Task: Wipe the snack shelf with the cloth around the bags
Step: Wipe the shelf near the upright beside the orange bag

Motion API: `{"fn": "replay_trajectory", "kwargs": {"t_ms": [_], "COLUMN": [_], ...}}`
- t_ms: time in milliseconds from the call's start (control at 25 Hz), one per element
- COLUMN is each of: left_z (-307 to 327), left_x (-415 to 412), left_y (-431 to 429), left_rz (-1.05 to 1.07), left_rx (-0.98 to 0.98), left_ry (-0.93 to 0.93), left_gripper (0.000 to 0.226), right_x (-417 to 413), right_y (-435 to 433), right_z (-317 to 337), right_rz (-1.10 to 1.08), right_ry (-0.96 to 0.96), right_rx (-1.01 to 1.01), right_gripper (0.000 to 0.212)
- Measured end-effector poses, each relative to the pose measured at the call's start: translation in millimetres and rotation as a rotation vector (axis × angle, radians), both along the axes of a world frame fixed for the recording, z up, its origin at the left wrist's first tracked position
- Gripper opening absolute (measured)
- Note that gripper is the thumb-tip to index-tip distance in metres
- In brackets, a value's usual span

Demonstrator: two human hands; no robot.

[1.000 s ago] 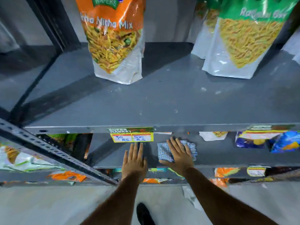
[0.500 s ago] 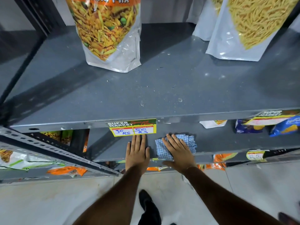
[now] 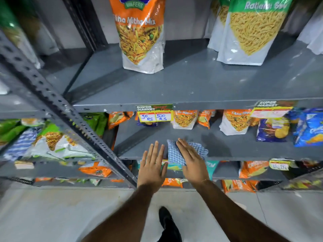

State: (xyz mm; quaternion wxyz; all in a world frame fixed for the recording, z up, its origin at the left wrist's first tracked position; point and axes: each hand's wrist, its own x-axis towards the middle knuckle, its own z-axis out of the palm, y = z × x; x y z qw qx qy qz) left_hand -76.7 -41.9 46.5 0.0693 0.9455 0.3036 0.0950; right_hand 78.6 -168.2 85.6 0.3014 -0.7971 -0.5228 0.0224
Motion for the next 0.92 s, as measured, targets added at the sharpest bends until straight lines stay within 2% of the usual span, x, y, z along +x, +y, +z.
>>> {"fn": "replay_trajectory", "kwargs": {"t_ms": [280,480,600,680,800,920], "left_z": [120,219,257,261,253,250], "left_x": [-66,-65,-67,-64,-62,-62], "left_y": [36,123,173,190,204,211], "left_rz": [0.049,0.226,0.273,0.231,0.154,0.100], "left_rx": [0.344,0.522,0.542,0.571,0.645,0.657], "left_ry": [-0.350,-0.566,-0.675,-0.706,-0.755,-0.789], "left_gripper": [0.081,0.069,0.070,0.075,0.074,0.074], "right_x": [-82,-104,-101,-98,-92,-75], "right_y": [33,84,147,197,275,344], "right_z": [125,226,278,304,335,353], "right_rz": [0.137,0.210,0.171,0.125,0.047,-0.083], "right_ry": [0.071,-0.001,0.043,0.062,0.054,0.014], "right_rx": [0.452,0.657,0.599,0.537,0.418,0.138], "right_gripper": [0.085,0.072,0.075,0.072,0.057,0.036]}}
